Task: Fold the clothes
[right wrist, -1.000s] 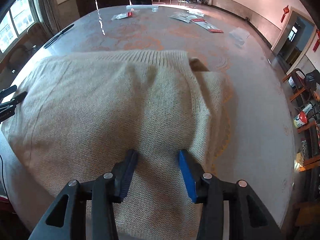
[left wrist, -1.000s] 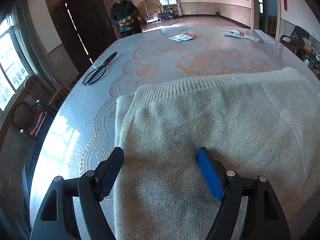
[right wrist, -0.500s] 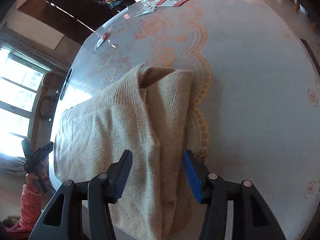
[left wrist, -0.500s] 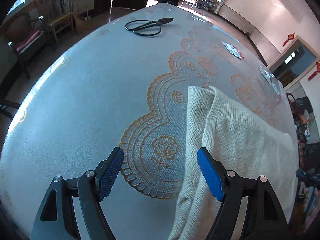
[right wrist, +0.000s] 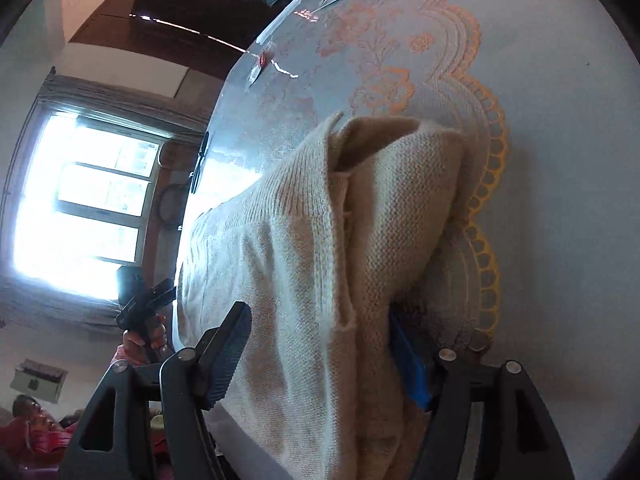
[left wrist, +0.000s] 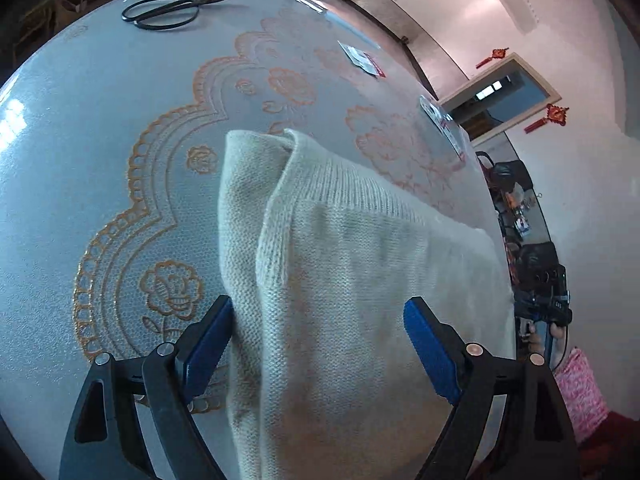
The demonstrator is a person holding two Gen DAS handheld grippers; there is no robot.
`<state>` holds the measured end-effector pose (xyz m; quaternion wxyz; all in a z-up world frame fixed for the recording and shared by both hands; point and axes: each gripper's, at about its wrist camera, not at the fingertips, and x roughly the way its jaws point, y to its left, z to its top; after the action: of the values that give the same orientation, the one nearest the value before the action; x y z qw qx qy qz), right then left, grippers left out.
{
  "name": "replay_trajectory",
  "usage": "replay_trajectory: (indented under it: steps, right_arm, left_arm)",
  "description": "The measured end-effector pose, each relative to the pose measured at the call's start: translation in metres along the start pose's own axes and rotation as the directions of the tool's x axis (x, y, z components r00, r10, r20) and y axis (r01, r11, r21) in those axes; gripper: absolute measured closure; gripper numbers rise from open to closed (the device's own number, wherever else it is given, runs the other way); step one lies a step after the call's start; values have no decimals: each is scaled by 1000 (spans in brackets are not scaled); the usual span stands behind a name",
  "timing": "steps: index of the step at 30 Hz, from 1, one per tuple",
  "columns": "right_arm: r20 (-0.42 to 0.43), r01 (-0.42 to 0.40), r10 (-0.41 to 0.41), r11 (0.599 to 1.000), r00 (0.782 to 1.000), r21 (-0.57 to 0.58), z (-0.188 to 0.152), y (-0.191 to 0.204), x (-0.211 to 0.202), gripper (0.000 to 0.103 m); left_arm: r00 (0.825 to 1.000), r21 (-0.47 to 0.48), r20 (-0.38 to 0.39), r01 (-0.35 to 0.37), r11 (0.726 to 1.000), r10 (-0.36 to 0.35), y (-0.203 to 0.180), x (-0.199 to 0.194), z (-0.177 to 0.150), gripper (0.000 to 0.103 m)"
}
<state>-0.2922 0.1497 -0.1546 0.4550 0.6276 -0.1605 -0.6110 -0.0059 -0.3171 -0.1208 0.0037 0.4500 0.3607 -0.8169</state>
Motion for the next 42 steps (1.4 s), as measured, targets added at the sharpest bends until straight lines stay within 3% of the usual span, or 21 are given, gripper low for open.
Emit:
replay_trajectory:
  steps: [3, 6, 10, 13, 14, 15, 16, 17, 19, 22, 27, 32, 38, 42]
  right_arm:
    - [-29, -39, 39, 999, 999, -20, 3, 0, 8, 33]
    - [-60, -68, 65, 997, 996, -41, 2, 2, 12, 33]
    - [-69, -69, 67, 997, 995, -31, 5, 6, 19, 36]
    - [-60, -19, 17, 999, 998, -31, -3, 2, 8, 52]
    - [-58, 21, -22, 999, 998, -25, -4, -1, 4, 72]
    - [-55, 29, -29, 1000, 998, -6, -5, -5, 2, 76]
    - [-52, 19, -18, 1000, 998, 12, -5, -7, 2, 77]
    - [-49, 28, -28, 1000, 998, 2, -6, -6, 2, 79]
    - [-38, 46, -46, 999, 998, -11, -8, -4, 1, 80]
    - [-16, 41, -41, 999, 999, 35, -10, -9, -3, 81]
    - [-2, 117, -117, 993, 993, 20, -10, -2, -7, 83]
    - [-17, 255, -258, 961, 966, -110, 14, 31, 0, 83]
    - [-56, 271, -297, 922, 953, -276, 58, 96, 49, 83]
    - [-86, 256, -317, 876, 945, -409, 80, 157, 109, 83]
  left_arm:
    - [998, -30, -1, 59, 998, -59, 5, 3, 5, 16]
    - [987, -115, 18, 163, 980, -162, 18, 5, 13, 16]
    - [978, -155, 44, 208, 966, -204, 23, 8, 19, 16]
    - [993, -95, 40, 116, 989, -112, 6, 13, 19, 17]
    - [998, -52, 32, 53, 997, -52, -5, 16, 19, 20]
    - [1000, -13, 26, -8, 1000, 8, -14, 20, 19, 23]
    - [998, 7, 19, -56, 998, 56, -21, 24, 18, 42]
    - [997, -2, 8, -76, 997, 76, -21, 29, 19, 78]
    - [999, -71, 17, -30, 997, 31, -13, 33, 19, 79]
    - [999, -83, 46, 0, 997, 3, -10, 35, 20, 81]
    - [996, -57, 70, -58, 997, 62, -22, 37, 19, 82]
    - [984, -63, 124, -124, 990, 131, -35, 25, 11, 82]
    - [945, -178, 224, -202, 963, 240, -7, -36, -41, 82]
    - [893, -281, 299, -255, 925, 336, 19, -92, -90, 82]
